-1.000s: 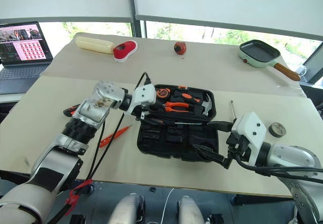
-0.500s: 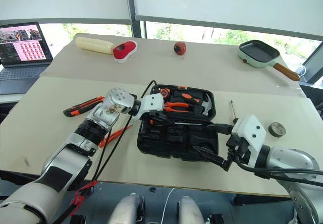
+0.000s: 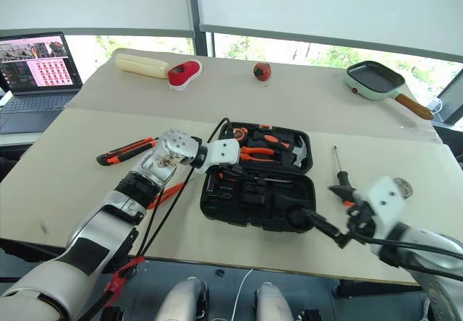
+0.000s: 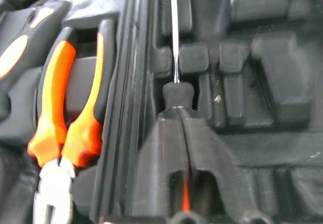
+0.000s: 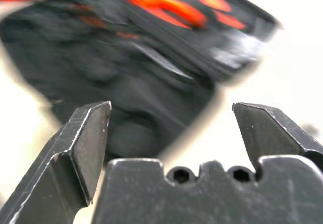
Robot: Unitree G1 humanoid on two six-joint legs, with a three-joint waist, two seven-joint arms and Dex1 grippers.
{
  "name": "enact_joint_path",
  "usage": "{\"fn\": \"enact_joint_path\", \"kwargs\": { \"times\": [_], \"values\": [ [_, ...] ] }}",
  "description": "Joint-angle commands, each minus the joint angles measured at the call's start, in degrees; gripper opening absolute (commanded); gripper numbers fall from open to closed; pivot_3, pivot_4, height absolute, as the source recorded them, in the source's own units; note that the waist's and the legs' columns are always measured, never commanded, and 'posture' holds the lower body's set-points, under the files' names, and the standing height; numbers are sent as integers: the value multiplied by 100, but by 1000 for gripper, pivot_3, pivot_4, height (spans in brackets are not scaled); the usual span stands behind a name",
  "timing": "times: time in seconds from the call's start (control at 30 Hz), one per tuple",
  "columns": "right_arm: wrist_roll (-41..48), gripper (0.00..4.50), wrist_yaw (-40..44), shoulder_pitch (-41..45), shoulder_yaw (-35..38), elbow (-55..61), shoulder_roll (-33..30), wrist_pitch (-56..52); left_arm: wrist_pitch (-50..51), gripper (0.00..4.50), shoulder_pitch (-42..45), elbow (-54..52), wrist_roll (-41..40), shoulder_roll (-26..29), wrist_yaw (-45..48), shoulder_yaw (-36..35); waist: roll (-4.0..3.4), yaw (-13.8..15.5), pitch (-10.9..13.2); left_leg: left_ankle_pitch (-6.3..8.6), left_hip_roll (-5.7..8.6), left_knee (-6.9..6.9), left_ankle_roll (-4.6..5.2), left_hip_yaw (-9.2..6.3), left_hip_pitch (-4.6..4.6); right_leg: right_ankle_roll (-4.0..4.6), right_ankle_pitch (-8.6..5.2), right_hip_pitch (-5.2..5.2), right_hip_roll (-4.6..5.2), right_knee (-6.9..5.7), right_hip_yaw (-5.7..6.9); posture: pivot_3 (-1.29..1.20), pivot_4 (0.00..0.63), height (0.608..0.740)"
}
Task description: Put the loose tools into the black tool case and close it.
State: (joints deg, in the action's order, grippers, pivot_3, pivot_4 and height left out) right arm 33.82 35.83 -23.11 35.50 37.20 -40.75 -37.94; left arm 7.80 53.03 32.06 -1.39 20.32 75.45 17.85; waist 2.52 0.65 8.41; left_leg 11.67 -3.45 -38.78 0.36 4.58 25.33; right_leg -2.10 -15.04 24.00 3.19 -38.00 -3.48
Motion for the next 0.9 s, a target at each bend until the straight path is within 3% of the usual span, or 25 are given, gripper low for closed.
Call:
{"fn": "enact_joint_path", "kwargs": {
  "times": [0.03,0.23,0.3,0.67,0.87,0.9],
  "values": [
    [52,4500,-146,-323,814,-83,211,-64,1342,1781,-233,-1615,-1232,515,716,-665,-7,-65,-1,0,-4,2,0,0,4,2,-1,8,-3,-3,-2,0,150,740],
    [-81,4500,-258,-258,721,-696,374,57,3575,3946,-1003,-3625,-2772,1429,1082,-1013,-45,-152,-20,0,-12,2,-1,3,-18,4,-3,-13,-7,-5,-10,0,150,740],
    [-182,4500,-349,60,432,-936,348,97,3402,4429,-1193,-3807,-2704,1510,982,-905,-50,-167,-21,0,-14,2,-1,6,-24,6,-5,-14,-8,-4,-11,0,150,740],
    [-1049,4500,-1010,2657,-1423,-2979,654,287,3301,4429,-1265,-4186,-2881,1509,390,-937,-58,-137,-15,-7,4,4,7,12,-21,1,-5,-5,-6,-2,-27,0,150,740],
    [-1392,4500,-1436,3107,-1883,-3389,947,133,3239,4429,-1311,-4209,-2853,1590,141,-916,-60,-131,-14,-7,7,6,7,13,-16,-1,-5,0,-3,-3,-29,0,150,740],
    [-1423,4246,-1512,3091,-1905,-3343,1036,204,3240,4474,-1323,-4222,-2875,1597,86,-937,-60,-137,-14,-7,7,6,7,13,-16,-1,-5,0,-4,-2,-29,0,150,740]
  ]
}}
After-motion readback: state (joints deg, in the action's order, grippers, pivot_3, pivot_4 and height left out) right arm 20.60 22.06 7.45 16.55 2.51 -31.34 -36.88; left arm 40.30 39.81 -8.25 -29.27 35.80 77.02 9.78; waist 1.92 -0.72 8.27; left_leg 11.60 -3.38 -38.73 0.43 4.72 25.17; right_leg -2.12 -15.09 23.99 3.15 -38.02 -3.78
